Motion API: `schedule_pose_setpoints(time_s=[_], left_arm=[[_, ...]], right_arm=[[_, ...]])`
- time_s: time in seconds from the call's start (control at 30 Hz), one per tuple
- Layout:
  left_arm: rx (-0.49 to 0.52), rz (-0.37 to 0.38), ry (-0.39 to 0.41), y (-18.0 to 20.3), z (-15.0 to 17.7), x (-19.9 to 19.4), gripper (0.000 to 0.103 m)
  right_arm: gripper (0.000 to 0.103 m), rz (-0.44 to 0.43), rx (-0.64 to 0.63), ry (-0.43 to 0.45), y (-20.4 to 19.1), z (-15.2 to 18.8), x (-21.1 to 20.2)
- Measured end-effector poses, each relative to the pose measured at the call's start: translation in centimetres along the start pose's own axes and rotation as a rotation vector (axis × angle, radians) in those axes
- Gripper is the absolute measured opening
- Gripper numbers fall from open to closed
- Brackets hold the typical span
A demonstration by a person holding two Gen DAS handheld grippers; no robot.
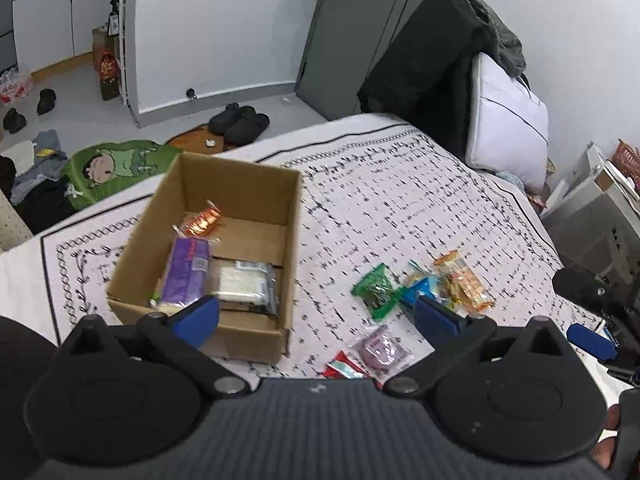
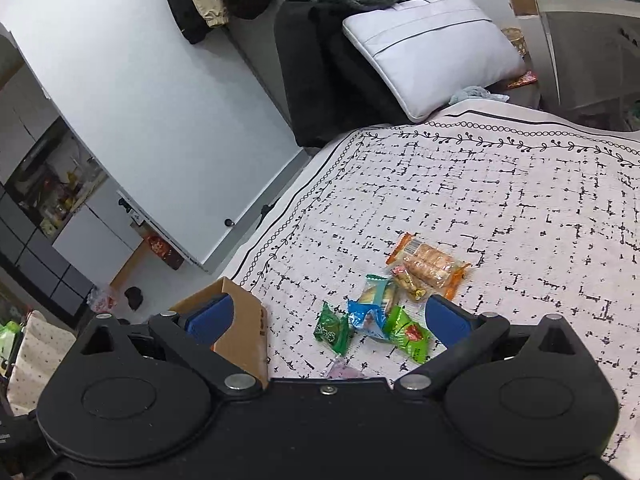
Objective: Organize snacks
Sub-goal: 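Move left gripper to red wrapped bar while right gripper approaches green packet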
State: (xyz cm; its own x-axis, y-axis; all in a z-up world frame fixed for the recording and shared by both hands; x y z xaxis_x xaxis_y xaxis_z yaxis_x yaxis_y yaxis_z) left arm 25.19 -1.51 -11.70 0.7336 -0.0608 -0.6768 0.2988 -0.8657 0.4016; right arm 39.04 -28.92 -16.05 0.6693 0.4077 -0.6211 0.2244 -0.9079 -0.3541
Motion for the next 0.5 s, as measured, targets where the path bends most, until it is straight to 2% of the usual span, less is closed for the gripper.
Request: schedule_pose_setpoints(time_s=[0.13, 0.3, 0.5], left_arm=[[-0.014, 0.012, -0.016, 0.8, 0.6, 0.4, 0.103], [-0.049, 0.049, -0.057, 1.8, 1.6, 1.7, 0.103], [-0.089, 0.027, -0.079, 2.1, 3.4, 3.8, 0.102]], right_arm=[[0.103, 0.02, -0.022, -0.012, 0.4, -0.2, -0.1], [0.103, 0.045, 0.015, -0.02, 1.8, -0.4, 0.2], [0.103, 0.089, 0.045, -0.069, 3.2, 0.4, 2.2]])
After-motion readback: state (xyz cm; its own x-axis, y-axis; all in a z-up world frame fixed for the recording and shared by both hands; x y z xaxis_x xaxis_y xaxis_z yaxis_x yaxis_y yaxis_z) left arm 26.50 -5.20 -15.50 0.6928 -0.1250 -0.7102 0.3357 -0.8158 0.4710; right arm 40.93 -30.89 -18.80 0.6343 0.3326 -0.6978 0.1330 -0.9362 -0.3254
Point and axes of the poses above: each gripper's, at about its wrist camera, not at the fingertips, and x roughly the way its jaws point, y to its right, z to its underside, the point moved 5 cm from there along x, roughly the way its jaws point, and after that the axes turned 13 degrees about z, right-handed, at the moved point
